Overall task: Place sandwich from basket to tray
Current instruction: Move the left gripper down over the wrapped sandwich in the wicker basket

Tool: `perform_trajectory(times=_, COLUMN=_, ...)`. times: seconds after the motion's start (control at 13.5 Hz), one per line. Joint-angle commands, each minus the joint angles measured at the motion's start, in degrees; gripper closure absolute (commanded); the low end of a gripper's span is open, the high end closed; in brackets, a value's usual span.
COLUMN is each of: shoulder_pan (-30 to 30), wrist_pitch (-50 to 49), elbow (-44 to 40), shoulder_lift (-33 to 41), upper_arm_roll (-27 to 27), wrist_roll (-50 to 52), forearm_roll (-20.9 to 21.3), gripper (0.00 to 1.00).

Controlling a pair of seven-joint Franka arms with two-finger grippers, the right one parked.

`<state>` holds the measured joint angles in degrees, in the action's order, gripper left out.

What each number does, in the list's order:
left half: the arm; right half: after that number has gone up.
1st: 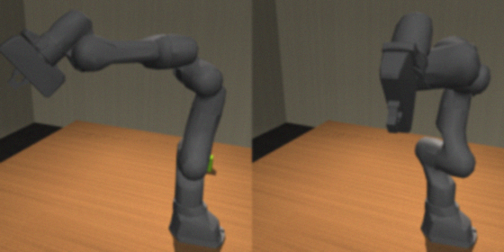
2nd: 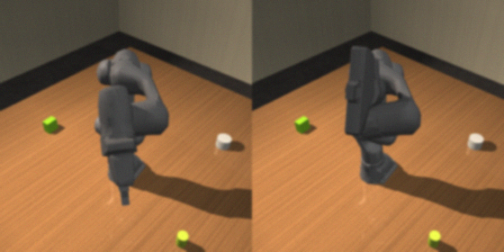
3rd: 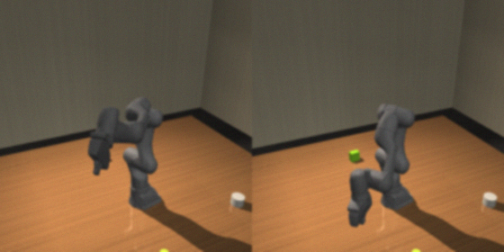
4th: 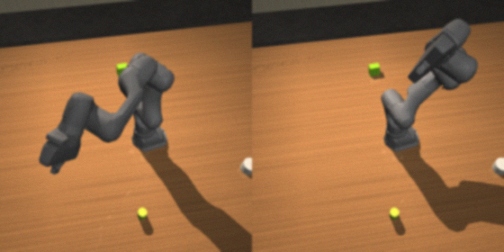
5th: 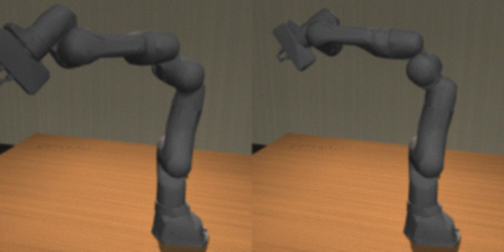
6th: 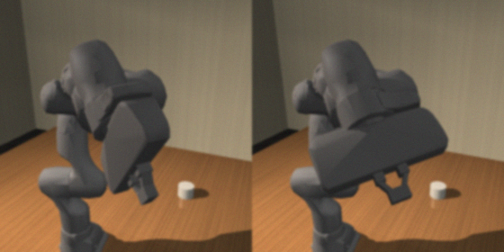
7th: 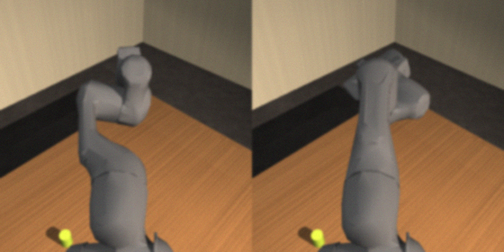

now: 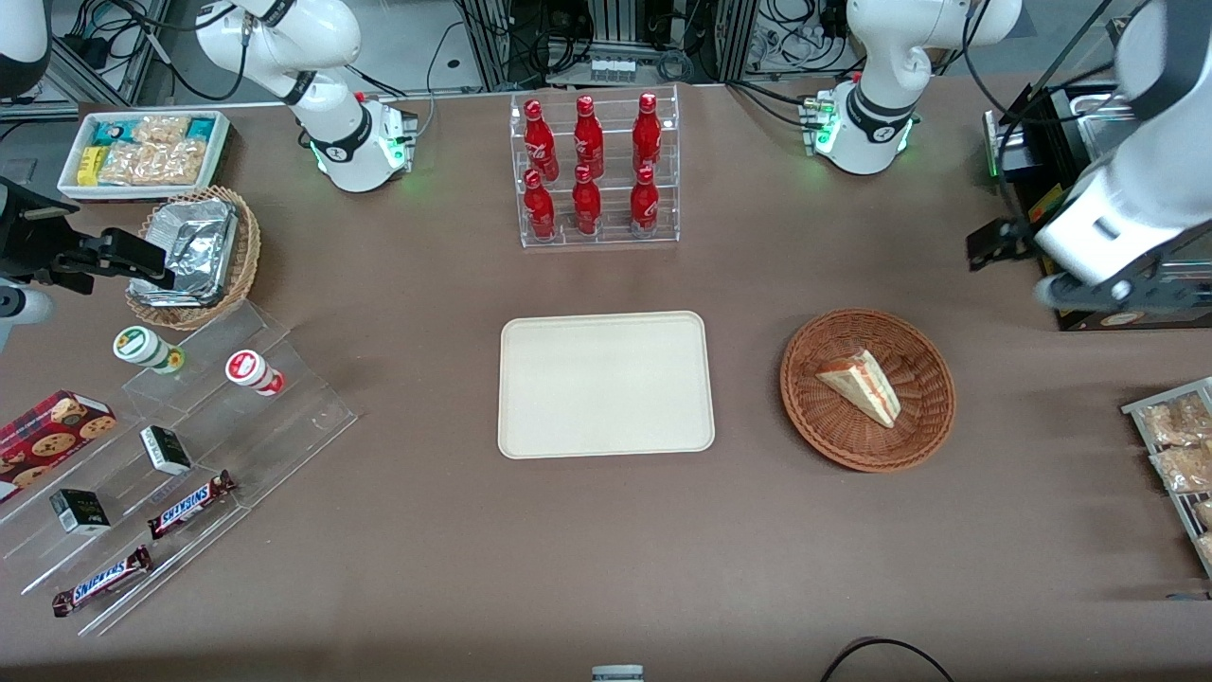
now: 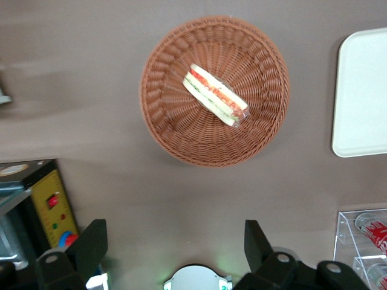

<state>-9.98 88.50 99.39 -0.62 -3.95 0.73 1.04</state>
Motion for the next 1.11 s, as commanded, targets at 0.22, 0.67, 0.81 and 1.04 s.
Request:
perform_trajectory(times=0.22, shoulder_pan=-0.22, wrist_pitch=15.53, elbow=15.28, shoulder_lift=0.44, upper_arm_roll=0.00, wrist_roll=0.24, forearm_roll=-1.12, gripper=0.00)
perform_trajectory(times=0.67, shoulder_pan=-2.76, wrist_pitch=31.55, elbow=23.83, shoulder_lift=-3.06, upper_arm_roll=0.08, wrist_roll=16.19, forearm_roll=-1.12, gripper=0.00)
perform_trajectory(times=0.81, shoulder_pan=-4.96, wrist_pitch=34.71, elbow=23.92, shoulder_lift=-4.91, upper_arm_roll=0.08, wrist_roll=28.74, forearm_roll=-0.95, gripper=0.00)
perform_trajectory(times=1.04, shoulder_pan=-7.16, wrist_pitch=39.63, elbow=24.18, shoulder_lift=-7.64, upper_arm_roll=0.08, wrist_roll=45.00, forearm_roll=-0.86, gripper=0.00)
